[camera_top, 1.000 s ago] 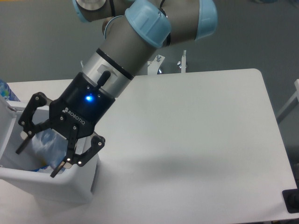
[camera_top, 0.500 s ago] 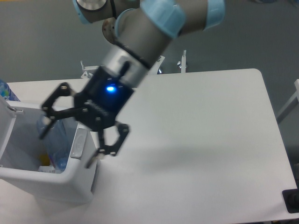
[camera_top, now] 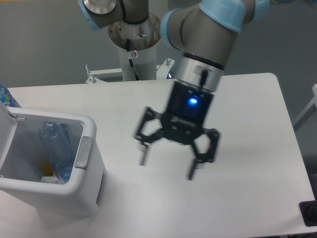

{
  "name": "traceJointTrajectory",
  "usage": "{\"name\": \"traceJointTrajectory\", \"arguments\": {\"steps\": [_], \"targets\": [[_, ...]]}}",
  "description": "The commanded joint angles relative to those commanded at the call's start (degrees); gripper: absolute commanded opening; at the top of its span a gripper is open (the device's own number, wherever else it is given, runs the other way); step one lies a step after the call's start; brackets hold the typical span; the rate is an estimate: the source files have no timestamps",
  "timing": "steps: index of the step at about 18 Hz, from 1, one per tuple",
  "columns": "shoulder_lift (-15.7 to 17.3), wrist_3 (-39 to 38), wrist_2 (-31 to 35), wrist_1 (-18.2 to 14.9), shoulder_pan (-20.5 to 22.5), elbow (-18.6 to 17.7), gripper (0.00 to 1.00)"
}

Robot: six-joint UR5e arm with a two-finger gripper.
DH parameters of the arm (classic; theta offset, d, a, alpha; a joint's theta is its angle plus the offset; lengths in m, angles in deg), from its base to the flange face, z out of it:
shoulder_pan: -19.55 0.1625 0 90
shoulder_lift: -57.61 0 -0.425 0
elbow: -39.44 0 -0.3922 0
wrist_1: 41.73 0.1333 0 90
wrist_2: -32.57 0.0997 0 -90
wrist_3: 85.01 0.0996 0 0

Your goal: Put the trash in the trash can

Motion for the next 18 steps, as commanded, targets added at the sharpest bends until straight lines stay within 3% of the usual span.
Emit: {"name": "traceJointTrajectory", "arguments": {"steps": [2, 6, 10, 14, 18], "targets": [[-0.96, 4.74, 3.68, -1.05, 1.84, -2.37, 1.0], [-2.28, 19.22, 18.34, -3.5, 4.57, -4.84, 1.0], [-3.25, 23.65, 20.22, -7.55, 4.49, -4.49, 1.0], [-4.83, 30.58, 28.74, -12.3, 3.26, -2.39, 1.0], [-5.01, 33.5, 29.54, -13.54, 3.17, -2.47, 1.0]]}}
